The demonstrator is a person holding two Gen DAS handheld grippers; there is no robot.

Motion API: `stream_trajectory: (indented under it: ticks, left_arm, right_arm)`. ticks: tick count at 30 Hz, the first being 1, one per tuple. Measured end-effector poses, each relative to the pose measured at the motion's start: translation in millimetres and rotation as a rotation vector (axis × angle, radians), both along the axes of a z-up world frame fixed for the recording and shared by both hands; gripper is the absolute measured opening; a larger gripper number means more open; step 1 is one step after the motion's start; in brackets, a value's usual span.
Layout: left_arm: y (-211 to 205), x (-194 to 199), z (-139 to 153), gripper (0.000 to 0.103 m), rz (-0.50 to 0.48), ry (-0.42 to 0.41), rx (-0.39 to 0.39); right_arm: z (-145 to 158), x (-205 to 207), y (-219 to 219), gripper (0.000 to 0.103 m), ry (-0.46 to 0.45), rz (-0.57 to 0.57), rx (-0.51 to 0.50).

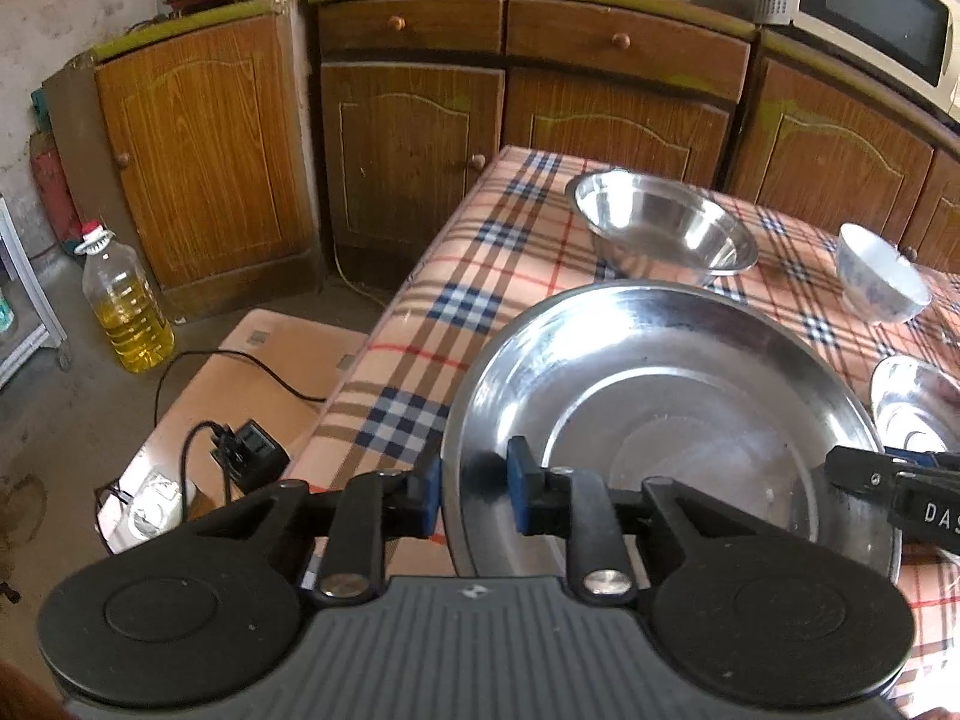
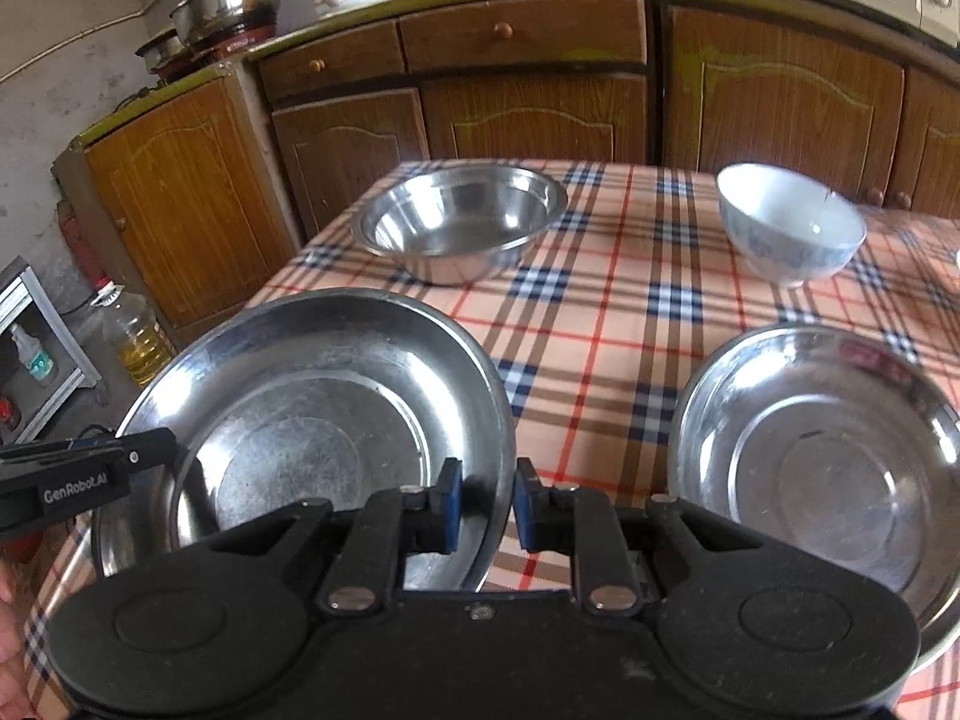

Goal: Organize plates and bowls

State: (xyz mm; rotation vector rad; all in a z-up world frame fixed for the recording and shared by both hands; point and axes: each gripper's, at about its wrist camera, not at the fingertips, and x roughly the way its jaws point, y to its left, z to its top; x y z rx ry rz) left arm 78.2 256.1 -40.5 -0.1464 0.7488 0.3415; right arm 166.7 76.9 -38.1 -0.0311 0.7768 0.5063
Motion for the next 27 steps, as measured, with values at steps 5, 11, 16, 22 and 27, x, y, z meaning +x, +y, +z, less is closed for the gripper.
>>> stream_trajectory:
  ticks: [5, 11, 16, 22, 27]
  left_arm:
    - [-5, -4, 18, 0.023, -0.006, -0.027, 0.02]
    - [-13, -9, 34, 0.023, -0.012, -0.052, 0.027]
    - [-21, -15, 45, 0.023, -0.017, -0.071, 0.045]
    - [-25, -20, 54, 0.023, -0.02, -0.08, 0.05]
    - [-27, -24, 61, 0.023, -0.02, -0.088, 0.054]
  right_arm:
    - [19, -6, -6, 0.023, -0.023, -0.003, 0.013]
    - [39, -15, -14, 0.023, -0.062, -0.004, 0.021]
    - [51, -23, -22, 0.023, -0.078, -0.014, 0.035]
    - [60, -31, -28, 0.023, -0.09, -0.018, 0.042]
    - [66, -38, -32, 0.023, -0.1, -0.018, 0.048]
